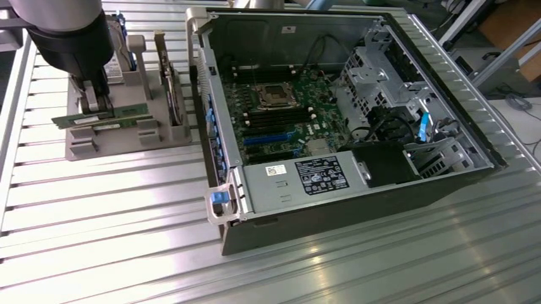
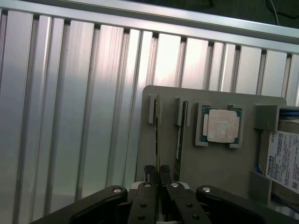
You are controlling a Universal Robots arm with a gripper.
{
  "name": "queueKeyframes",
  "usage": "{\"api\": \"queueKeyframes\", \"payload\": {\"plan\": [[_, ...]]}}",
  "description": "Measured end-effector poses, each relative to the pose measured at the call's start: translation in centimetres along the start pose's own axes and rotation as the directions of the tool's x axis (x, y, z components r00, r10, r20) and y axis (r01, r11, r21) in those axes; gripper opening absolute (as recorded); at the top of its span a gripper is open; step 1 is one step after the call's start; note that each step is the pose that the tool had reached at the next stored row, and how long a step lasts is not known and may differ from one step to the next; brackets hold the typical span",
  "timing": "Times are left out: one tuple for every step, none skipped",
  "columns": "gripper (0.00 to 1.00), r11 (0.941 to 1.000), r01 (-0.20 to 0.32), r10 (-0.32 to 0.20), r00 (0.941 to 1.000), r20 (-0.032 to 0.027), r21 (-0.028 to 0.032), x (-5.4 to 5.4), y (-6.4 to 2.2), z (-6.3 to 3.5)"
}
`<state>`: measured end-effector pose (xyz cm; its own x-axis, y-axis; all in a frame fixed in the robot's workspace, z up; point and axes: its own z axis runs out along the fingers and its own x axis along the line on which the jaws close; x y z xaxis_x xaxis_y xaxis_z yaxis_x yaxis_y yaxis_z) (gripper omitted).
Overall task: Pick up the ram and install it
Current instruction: 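Pick up the ram and move it above insertion slot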
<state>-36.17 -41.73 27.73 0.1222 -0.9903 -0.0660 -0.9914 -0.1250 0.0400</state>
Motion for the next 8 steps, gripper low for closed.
{"api": "queueKeyframes", "payload": {"plan": [[0.14, 1.0000, 0.000, 0.000, 1.0000, 0.0000, -0.0001, 0.00, 0.00, -0.03], [0.14, 1.0000, 0.000, 0.000, 1.0000, 0.0000, 0.0000, -0.01, 0.00, -0.09], [0.14, 1.0000, 0.000, 0.000, 1.0000, 0.0000, 0.0000, -0.01, 0.01, -0.12], [0.14, 1.0000, 0.000, 0.000, 1.0000, 0.0000, 0.0000, -0.01, 0.01, -0.15], [0.14, 1.0000, 0.000, 0.000, 1.0000, -0.0001, -0.0001, -0.01, 0.01, -0.20], [0.14, 1.0000, 0.000, 0.000, 1.0000, 0.0000, 0.0000, -0.02, 0.01, -0.25], [0.14, 1.0000, 0.000, 0.000, 1.0000, -0.0001, 0.0000, -0.02, 0.01, -0.28], [0.14, 1.0000, 0.000, 0.000, 1.0000, 0.0000, 0.0000, -0.02, 0.01, -0.34]]}}
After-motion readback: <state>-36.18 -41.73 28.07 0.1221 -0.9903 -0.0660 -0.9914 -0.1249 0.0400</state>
